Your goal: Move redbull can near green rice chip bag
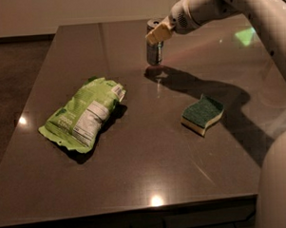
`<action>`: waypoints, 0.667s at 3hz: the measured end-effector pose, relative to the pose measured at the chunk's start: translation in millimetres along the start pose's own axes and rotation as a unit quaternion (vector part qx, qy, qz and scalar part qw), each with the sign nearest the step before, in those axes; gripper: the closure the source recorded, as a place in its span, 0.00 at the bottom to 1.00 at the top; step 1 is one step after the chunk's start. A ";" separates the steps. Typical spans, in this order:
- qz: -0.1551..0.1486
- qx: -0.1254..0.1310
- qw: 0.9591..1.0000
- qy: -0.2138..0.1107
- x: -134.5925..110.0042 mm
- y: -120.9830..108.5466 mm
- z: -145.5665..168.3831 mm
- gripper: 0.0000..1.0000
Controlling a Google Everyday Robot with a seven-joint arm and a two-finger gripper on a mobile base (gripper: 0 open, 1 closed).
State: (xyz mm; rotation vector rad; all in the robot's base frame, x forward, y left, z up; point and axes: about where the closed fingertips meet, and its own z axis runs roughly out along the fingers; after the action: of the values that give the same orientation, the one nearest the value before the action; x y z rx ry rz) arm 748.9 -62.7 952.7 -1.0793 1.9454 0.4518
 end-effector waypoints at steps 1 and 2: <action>-0.034 -0.029 0.999 -0.012 -9.4 32.0 -0.2 1.00; -0.067 -0.062 0.996 -0.019 -15.2 64.5 2.2 1.00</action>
Offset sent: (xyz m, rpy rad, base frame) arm -0.0793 0.0676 0.0089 -0.0124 -0.0700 0.2948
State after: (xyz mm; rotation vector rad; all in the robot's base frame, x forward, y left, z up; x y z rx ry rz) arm 701.2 -17.1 958.4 -1.2642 1.8181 0.5205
